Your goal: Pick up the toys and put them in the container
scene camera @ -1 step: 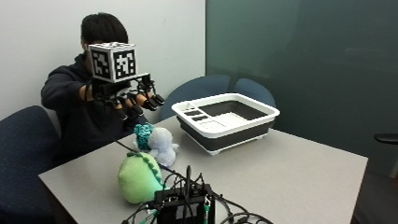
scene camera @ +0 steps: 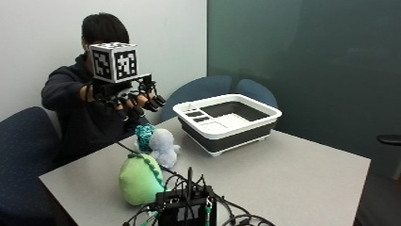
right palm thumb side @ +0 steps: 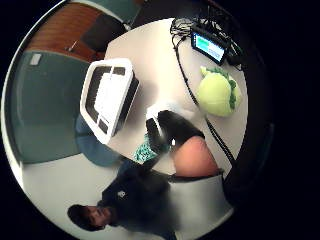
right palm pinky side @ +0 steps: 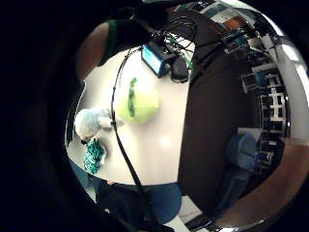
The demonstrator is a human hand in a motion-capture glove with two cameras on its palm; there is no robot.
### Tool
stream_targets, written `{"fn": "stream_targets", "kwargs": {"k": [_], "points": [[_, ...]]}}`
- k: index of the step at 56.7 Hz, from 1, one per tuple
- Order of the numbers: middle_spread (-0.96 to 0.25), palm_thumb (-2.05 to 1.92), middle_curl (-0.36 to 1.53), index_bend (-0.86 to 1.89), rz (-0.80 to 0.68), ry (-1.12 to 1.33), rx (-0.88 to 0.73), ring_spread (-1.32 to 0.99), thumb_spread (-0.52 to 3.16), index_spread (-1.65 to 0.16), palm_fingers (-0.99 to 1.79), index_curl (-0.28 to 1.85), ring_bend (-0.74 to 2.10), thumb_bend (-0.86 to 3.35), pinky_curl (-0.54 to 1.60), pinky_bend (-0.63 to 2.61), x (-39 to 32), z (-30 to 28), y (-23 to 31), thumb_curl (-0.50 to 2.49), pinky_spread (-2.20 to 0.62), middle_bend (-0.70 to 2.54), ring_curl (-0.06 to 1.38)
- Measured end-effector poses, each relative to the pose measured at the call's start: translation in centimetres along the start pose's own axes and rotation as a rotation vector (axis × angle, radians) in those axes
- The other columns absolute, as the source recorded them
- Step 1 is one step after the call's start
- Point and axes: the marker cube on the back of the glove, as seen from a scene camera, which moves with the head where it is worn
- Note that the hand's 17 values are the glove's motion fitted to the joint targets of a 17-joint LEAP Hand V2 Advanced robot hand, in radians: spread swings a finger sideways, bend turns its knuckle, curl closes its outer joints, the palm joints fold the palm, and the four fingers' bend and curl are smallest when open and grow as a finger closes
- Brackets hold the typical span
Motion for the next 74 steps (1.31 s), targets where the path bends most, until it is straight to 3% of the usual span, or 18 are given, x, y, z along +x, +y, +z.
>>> {"fn": "stream_targets", "kwargs": {"k": [4, 16, 28, 47, 55, 63, 74], "points": [[-0.05, 0.11, 0.05, 0.14, 0.138, 0.177, -0.076, -0.01, 0.73, -0.2, 0.0, 0.05, 0.19, 0.08, 0.19, 0.68, 4.9, 1.2, 3.3, 0.05, 0.02, 0.15, 0.03], [-0.08, 0.09, 0.12, 0.14, 0.149, 0.166, -0.097, -0.02, 1.15, -0.27, -0.07, 0.12, 0.23, 0.06, 0.26, 0.79, 6.1, 2.0, 3.4, 0.12, 0.03, 0.17, 0.09], [-0.08, 0.07, 0.17, 0.13, 0.161, 0.118, -0.118, -0.02, 1.28, -0.29, -0.09, 0.17, 0.25, 0.02, 0.29, 0.82, 8.7, 5.2, 2.4, 0.18, 0.03, 0.17, 0.14], [-0.09, 0.14, 0.19, 0.15, 0.238, 0.077, -0.284, 0.02, 1.25, -0.32, -0.03, 0.2, 0.32, 0.0, 0.37, 1.1, 12.5, 16.9, 1.2, 0.26, 0.05, 0.11, 0.2], [-0.06, 0.43, 0.17, 0.2, 0.205, 0.065, -0.149, 0.01, 1.27, -0.32, 0.31, 0.23, 0.64, 0.13, 0.36, 1.14, 12.9, 18.2, 0.9, 0.33, -0.03, 0.16, 0.26], [-0.11, 0.69, 0.25, 0.19, 0.178, 0.068, -0.013, -0.2, 1.18, -0.31, 0.83, 0.25, 0.92, 0.24, 0.35, 1.09, 12.8, 18.0, 0.3, 0.45, -0.25, 0.36, 0.36], [-0.22, 0.83, 0.38, 0.36, 0.215, -0.007, -0.04, -0.37, 0.83, -0.38, 1.02, 0.36, 1.09, 0.27, 0.41, 1.06, 11.8, 13.9, -0.3, 0.61, -0.35, 0.62, 0.48]]}}
